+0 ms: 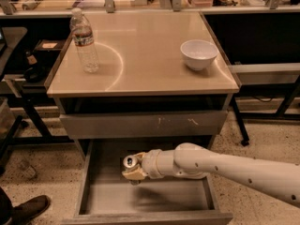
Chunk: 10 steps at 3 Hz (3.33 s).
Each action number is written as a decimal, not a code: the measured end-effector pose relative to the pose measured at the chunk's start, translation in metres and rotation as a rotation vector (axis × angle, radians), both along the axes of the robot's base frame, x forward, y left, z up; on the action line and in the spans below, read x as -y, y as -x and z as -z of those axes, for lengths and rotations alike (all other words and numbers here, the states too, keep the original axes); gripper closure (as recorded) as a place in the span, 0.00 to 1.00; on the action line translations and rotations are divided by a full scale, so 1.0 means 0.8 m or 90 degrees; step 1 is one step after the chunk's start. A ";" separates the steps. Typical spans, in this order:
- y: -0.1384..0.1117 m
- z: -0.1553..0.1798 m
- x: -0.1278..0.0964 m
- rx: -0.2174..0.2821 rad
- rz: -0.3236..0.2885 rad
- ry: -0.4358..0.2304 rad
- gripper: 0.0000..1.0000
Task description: Pick redbull can from middle drawer and place on counter
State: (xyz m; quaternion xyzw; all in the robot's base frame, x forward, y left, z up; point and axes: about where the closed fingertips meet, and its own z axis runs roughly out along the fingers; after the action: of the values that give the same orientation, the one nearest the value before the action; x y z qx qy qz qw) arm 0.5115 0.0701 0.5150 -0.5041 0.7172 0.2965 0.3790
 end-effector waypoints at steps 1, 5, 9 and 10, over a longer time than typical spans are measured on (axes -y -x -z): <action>0.019 -0.054 -0.012 0.037 0.010 -0.005 1.00; 0.037 -0.181 -0.035 0.104 0.013 0.030 1.00; -0.015 -0.305 -0.025 0.117 0.050 0.081 1.00; -0.015 -0.308 -0.024 0.121 0.058 0.088 1.00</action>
Offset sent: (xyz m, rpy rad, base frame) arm -0.0492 0.0295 0.1409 -0.0184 -0.1824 -0.0176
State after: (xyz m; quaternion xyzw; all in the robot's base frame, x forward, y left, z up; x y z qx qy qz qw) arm 0.5237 0.0896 0.7610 -0.5214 0.7189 0.1796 0.4231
